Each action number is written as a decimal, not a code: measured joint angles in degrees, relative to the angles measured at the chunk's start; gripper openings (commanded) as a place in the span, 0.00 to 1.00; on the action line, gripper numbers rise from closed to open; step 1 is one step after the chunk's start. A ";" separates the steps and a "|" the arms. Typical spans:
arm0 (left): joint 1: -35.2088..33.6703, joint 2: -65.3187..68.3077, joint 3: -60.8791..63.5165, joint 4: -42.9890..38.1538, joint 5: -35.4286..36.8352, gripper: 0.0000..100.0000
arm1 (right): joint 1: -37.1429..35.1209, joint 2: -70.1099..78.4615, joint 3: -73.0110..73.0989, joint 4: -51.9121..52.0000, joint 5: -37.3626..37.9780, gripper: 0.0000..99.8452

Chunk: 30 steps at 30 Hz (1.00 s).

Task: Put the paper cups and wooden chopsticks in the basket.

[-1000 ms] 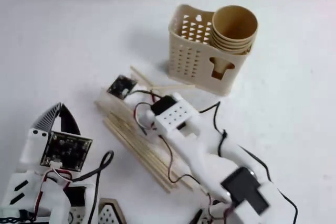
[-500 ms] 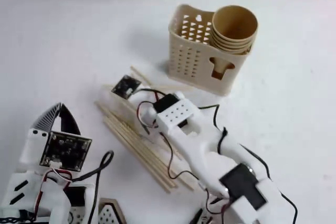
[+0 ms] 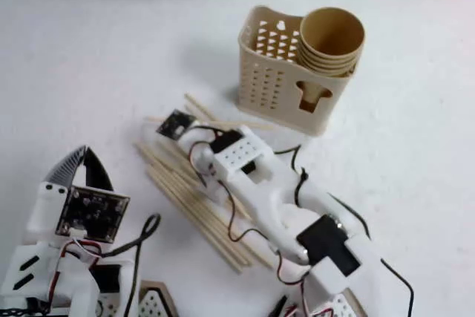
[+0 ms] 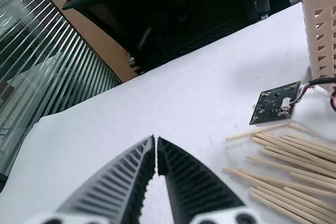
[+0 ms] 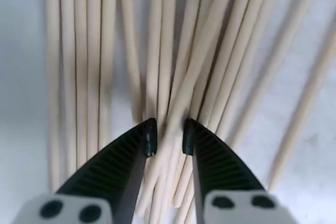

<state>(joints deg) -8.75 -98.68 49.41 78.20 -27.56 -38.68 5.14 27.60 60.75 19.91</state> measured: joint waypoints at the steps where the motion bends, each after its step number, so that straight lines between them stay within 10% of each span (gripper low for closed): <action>1: 0.00 0.00 0.18 0.00 0.00 0.03 | 0.00 0.70 -0.53 0.00 0.00 0.01; 30: 0.00 0.00 2.73 0.00 0.00 0.03 | 2.64 -1.05 -5.01 8.44 4.40 0.02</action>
<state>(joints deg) -8.75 -98.68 52.13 78.20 -27.56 -36.04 4.09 22.59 69.19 24.31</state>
